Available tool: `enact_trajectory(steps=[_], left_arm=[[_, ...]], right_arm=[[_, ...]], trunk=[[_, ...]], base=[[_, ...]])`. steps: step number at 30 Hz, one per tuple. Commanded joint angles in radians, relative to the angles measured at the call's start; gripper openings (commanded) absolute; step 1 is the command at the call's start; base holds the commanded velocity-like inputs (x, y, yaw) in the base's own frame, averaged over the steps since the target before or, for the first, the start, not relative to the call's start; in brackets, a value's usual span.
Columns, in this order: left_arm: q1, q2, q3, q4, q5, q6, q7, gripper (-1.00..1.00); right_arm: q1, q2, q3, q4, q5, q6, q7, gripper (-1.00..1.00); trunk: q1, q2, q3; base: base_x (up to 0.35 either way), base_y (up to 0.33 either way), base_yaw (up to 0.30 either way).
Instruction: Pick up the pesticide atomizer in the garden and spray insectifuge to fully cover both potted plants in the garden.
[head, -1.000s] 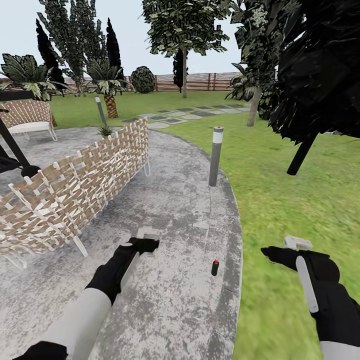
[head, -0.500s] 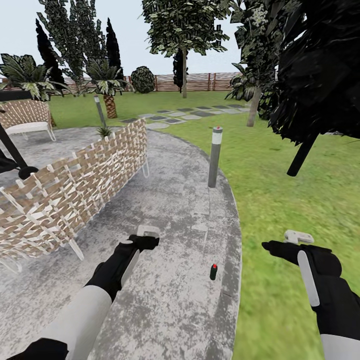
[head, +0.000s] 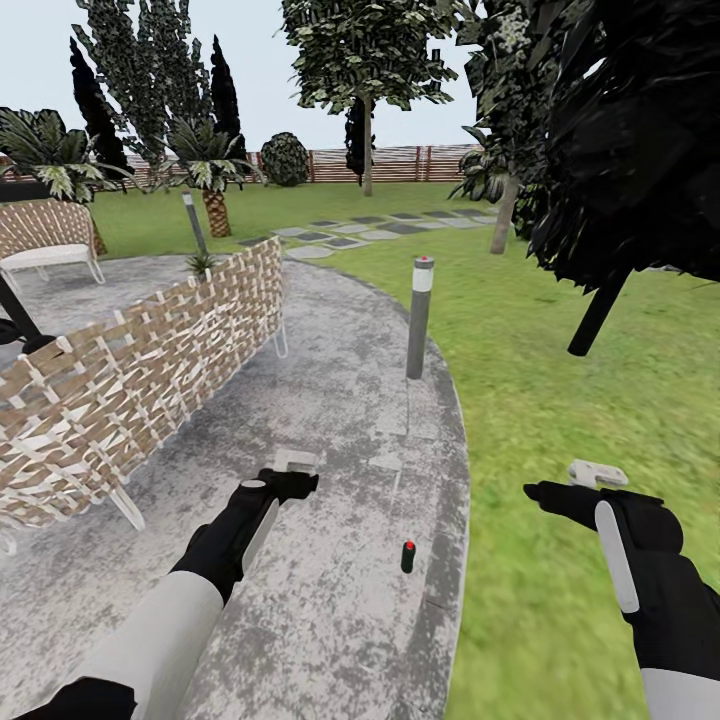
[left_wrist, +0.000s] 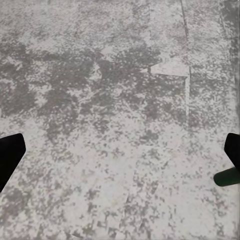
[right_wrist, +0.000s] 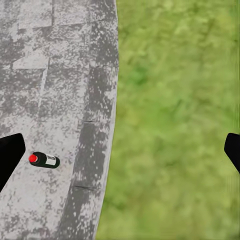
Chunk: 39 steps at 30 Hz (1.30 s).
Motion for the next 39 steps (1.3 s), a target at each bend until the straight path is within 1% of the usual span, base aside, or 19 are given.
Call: enact_trajectory(steps=[1,7,23,32,39], left_arm=[[0.0,0.0,-0.002,-0.002,0.001,0.005,0.001,1.0],[0.0,0.0,-0.002,-0.001,0.002,0.005,0.002,1.0],[0.0,0.0,-0.001,0.006,0.0,0.005,0.002,1.0],[0.0,0.0,0.002,0.007,0.008,0.005,0.0,1.0],[0.0,0.0,0.002,0.005,0.005,0.005,-0.001,1.0]], right_arm=[[-0.001,0.0,-0.001,-0.001,-0.004,0.004,0.0,1.0],[-0.001,0.0,-0.001,-0.001,-0.004,0.004,-0.001,1.0],[0.0,0.001,0.0,0.0,0.0,0.004,-0.003,1.0],[0.002,0.003,0.001,0.003,0.005,0.004,-0.002,1.0],[0.002,0.004,0.001,0.004,0.004,0.004,-0.002,1.0]], trunk=[[0.0,0.0,-0.001],[0.0,0.0,-0.001],[0.0,0.0,-0.001],[0.0,0.0,-0.001],[0.0,0.0,-0.005]], base=[[0.004,-0.026,0.0],[0.001,-0.213,0.0],[0.0,-0.301,0.0],[0.0,-0.301,0.0],[0.0,-0.083,0.0]])
